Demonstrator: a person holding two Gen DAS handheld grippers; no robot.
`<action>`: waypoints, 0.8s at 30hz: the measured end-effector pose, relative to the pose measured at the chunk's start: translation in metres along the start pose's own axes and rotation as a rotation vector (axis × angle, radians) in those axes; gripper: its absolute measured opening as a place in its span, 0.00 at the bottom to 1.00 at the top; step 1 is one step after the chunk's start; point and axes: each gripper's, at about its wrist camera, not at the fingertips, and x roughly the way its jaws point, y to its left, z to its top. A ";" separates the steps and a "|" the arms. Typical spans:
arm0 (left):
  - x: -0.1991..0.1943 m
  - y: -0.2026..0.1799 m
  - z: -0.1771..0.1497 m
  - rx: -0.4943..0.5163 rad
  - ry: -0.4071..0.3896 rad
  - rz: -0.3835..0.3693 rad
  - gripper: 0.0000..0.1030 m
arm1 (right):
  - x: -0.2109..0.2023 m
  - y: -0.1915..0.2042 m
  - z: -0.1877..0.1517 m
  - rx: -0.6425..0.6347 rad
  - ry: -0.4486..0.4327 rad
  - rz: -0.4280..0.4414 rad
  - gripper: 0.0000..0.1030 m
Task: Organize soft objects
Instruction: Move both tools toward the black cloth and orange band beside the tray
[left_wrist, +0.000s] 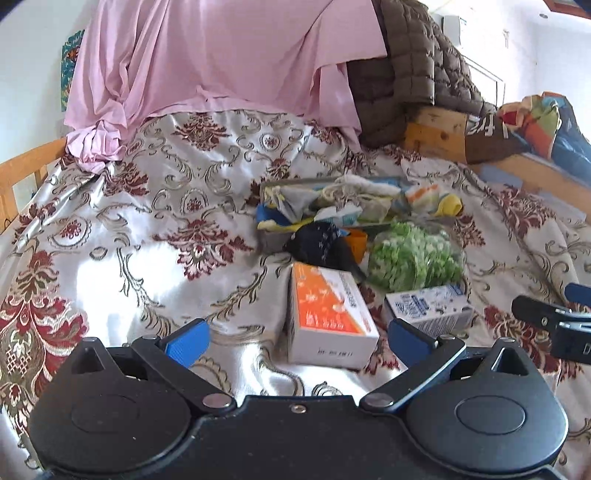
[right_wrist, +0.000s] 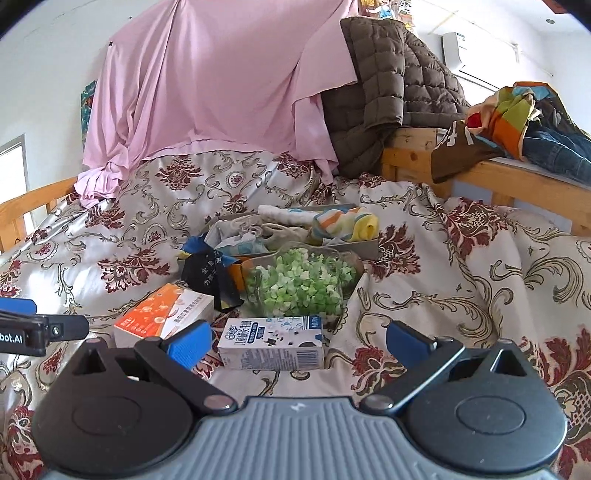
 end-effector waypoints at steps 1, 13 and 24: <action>0.000 0.000 -0.001 -0.001 0.004 0.001 0.99 | 0.000 0.000 0.000 -0.001 0.003 0.001 1.00; 0.001 0.001 -0.007 0.002 0.022 0.019 0.99 | 0.002 0.002 -0.003 -0.009 0.019 0.015 1.00; 0.001 0.002 -0.007 -0.003 0.025 0.021 0.99 | 0.003 0.003 -0.004 -0.012 0.023 0.020 1.00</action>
